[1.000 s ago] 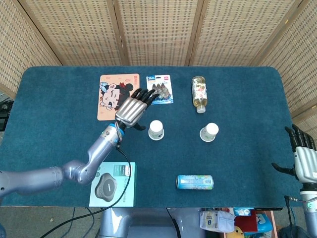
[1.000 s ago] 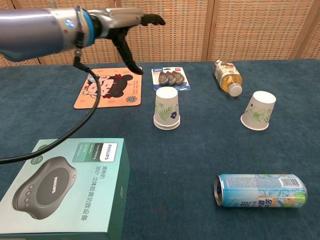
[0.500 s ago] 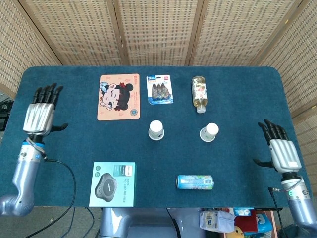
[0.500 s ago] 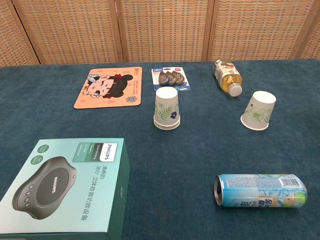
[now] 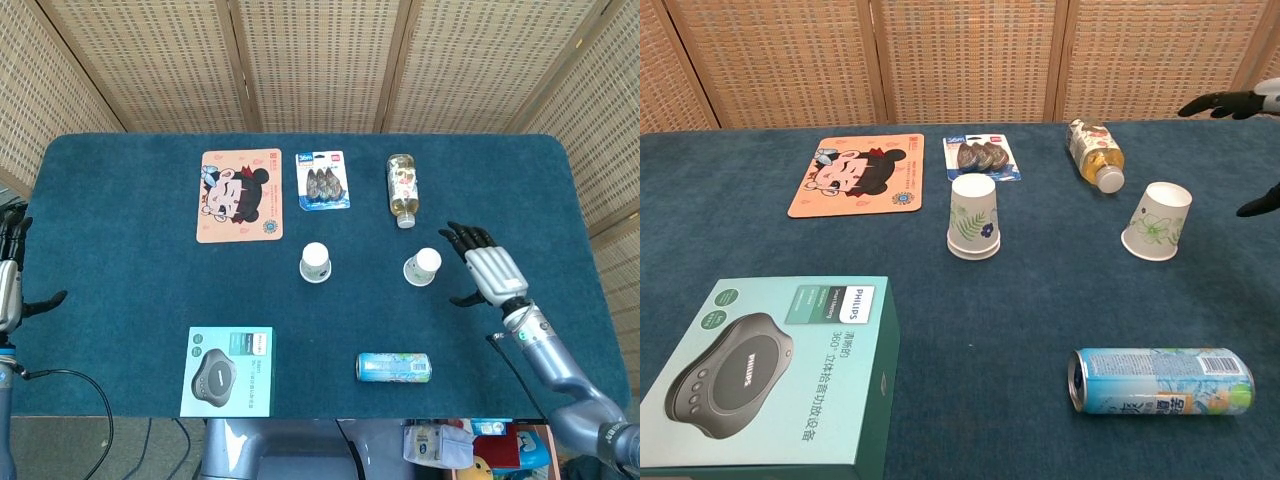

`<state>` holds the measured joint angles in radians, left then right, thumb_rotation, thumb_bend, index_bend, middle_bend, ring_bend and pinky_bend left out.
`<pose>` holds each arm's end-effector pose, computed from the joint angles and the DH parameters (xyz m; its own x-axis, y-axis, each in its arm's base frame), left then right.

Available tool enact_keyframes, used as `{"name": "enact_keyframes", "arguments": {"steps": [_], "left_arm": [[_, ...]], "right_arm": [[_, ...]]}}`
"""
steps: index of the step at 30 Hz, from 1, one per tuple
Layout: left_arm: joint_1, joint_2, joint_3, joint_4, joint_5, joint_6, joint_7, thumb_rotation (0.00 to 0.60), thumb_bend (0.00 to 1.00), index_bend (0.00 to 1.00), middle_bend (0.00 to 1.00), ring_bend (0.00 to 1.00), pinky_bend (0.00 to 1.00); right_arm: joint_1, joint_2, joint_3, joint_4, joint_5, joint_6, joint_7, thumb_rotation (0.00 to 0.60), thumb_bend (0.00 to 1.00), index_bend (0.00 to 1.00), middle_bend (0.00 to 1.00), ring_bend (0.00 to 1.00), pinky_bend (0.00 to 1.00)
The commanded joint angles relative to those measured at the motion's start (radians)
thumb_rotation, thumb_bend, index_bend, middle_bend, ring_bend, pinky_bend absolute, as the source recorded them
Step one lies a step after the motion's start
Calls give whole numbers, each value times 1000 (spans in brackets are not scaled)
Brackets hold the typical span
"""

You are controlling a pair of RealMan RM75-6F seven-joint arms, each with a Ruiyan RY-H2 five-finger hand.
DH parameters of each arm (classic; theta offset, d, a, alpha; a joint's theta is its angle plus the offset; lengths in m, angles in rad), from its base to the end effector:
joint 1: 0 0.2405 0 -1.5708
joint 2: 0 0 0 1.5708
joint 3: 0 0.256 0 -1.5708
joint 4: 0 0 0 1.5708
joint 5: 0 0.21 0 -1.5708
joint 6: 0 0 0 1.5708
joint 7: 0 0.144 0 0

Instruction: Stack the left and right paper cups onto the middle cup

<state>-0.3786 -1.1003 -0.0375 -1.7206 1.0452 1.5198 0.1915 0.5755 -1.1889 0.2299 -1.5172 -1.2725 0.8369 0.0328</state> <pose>-0.2882 0.2575 0.1773 0.4497 -0.0696 0.8905 0.8848 0.1712 -0.4334 -0.2300 -0.3505 0.1004 0.3684 -0.2878 0.8840 -0.9231 -0.2264 0.3110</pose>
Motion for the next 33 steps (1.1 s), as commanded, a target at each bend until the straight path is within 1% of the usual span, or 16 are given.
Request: {"name": "enact_keyframes", "arguments": {"steps": [1, 5, 7, 9, 11, 13, 15, 18, 21, 23, 26, 29, 33], "left_arm": [[14, 0, -3, 24, 14, -28, -26, 600, 146, 0, 0, 0, 0], [34, 12, -15, 28, 30, -38, -66, 600, 146, 0, 0, 0, 0], [40, 18, -18, 27, 36, -44, -71, 600, 146, 0, 0, 0, 0], [46, 24, -22, 23, 39, -52, -76, 600, 147, 0, 0, 0, 0], [52, 29, -28, 19, 45, -55, -82, 600, 147, 0, 0, 0, 0], [58, 32, -33, 19, 50, -56, -83, 600, 147, 0, 0, 0, 0], [63, 34, -39, 19, 52, -60, -84, 600, 147, 0, 0, 0, 0], [69, 36, -50, 22, 50, -74, -81, 600, 147, 0, 0, 0, 0], [74, 36, -58, 21, 53, -79, -79, 600, 147, 0, 0, 0, 0], [78, 35, -63, 20, 54, -82, -74, 600, 147, 0, 0, 0, 0], [81, 35, -70, 17, 55, -92, -67, 600, 146, 0, 0, 0, 0], [85, 36, -76, 15, 58, -99, -61, 600, 147, 0, 0, 0, 0], [88, 36, -80, 12, 60, -103, -59, 600, 147, 0, 0, 0, 0]], "right_arm": [[52, -36, 8, 54, 74, -75, -42, 600, 0, 101, 77, 0, 0], [93, -86, 4, 115, 134, -118, -84, 600, 0, 131, 132, 7, 0], [112, -106, 3, 144, 164, -139, -101, 600, 0, 161, 156, 31, 20], [125, -126, 2, 170, 187, -146, -118, 600, 0, 188, 191, 70, 66], [137, -147, -3, 196, 208, -148, -137, 600, 0, 202, 242, 124, 154], [145, -161, -8, 212, 223, -152, -149, 600, 1, 214, 277, 161, 216], [153, -173, -11, 225, 235, -155, -158, 600, 13, 228, 301, 185, 250], [167, -202, -12, 259, 245, -149, -167, 600, 71, 258, 339, 223, 308], [177, -234, -12, 302, 253, -149, -164, 600, 162, 310, 392, 277, 386], [180, -244, -14, 317, 252, -150, -161, 600, 230, 369, 447, 330, 436], [181, -257, -16, 334, 245, -142, -149, 600, 297, 457, 529, 408, 473], [180, -264, -18, 344, 238, -133, -141, 600, 325, 500, 569, 446, 479], [178, -265, -18, 341, 231, -123, -135, 600, 348, 528, 596, 472, 496]]}}
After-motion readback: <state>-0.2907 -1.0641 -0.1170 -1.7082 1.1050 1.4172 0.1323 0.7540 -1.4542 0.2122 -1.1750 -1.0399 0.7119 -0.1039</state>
